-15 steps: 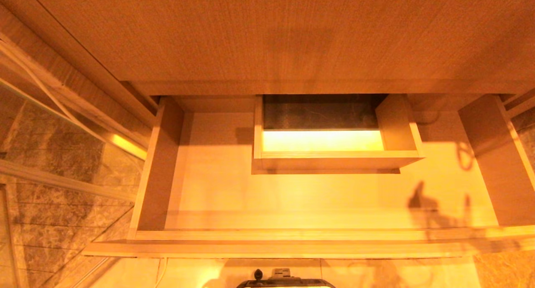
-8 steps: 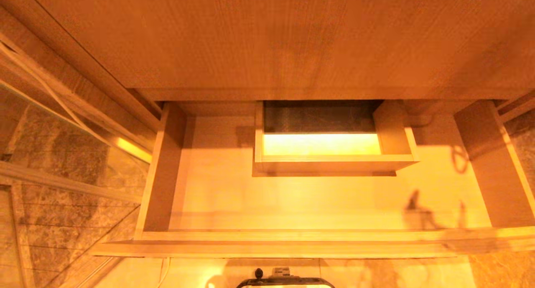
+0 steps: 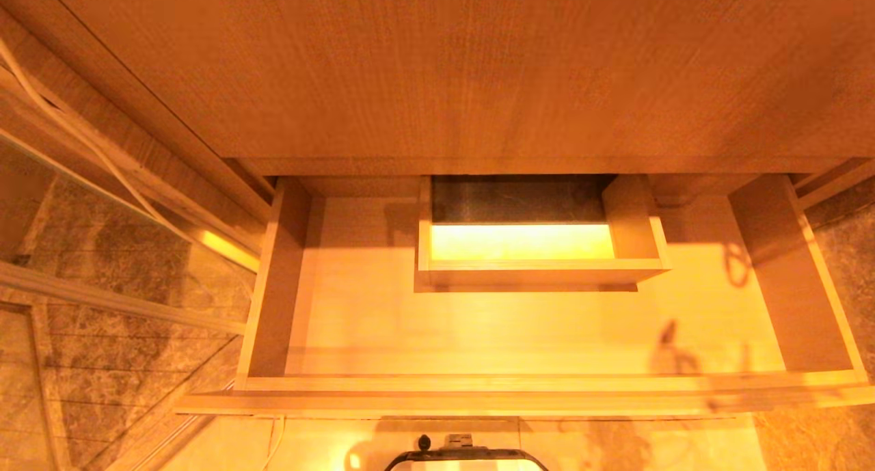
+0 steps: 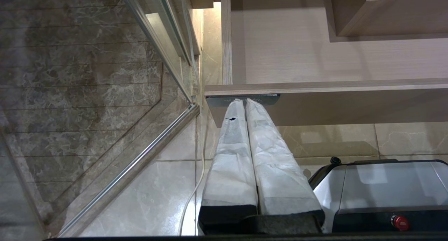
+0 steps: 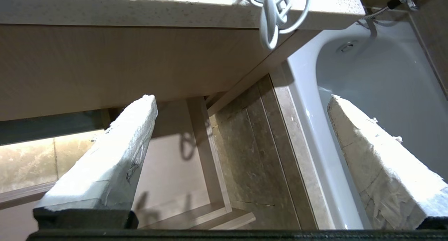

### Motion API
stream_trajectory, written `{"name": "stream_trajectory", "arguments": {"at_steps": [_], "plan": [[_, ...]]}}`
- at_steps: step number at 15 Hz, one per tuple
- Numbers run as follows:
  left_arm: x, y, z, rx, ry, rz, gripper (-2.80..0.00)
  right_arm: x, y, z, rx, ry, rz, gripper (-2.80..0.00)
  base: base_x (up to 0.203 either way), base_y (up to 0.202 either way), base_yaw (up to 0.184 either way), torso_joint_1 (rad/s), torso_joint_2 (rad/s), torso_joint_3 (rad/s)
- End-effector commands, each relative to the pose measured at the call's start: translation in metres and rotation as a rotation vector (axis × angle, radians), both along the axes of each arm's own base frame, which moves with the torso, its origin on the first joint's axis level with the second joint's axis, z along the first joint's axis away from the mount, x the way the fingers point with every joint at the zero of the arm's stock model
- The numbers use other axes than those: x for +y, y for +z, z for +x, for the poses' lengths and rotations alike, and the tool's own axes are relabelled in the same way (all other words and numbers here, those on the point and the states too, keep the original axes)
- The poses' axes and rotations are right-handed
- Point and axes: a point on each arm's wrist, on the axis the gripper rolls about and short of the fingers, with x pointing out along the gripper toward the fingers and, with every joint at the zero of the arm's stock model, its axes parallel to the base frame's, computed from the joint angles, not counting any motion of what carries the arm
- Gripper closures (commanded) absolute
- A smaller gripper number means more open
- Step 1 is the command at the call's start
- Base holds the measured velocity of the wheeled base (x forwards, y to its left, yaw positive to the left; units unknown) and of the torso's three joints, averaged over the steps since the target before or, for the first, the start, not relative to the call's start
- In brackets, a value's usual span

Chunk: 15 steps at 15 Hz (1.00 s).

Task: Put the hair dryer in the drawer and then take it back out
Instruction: Pick up the hairdryer

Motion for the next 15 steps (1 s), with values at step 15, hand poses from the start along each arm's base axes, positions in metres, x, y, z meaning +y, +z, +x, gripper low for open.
{"name": "stream_trajectory", "arguments": {"at_steps": [15], "plan": [[0.0000,-0.0004,0.0001,0.001,0.000,0.000,0.00,-0.0022,-0.0037,0.0089,0.034,-0.003,-0.009,-2.80,0.000,0.000,0.000,0.000,0.00,0.000]]}}
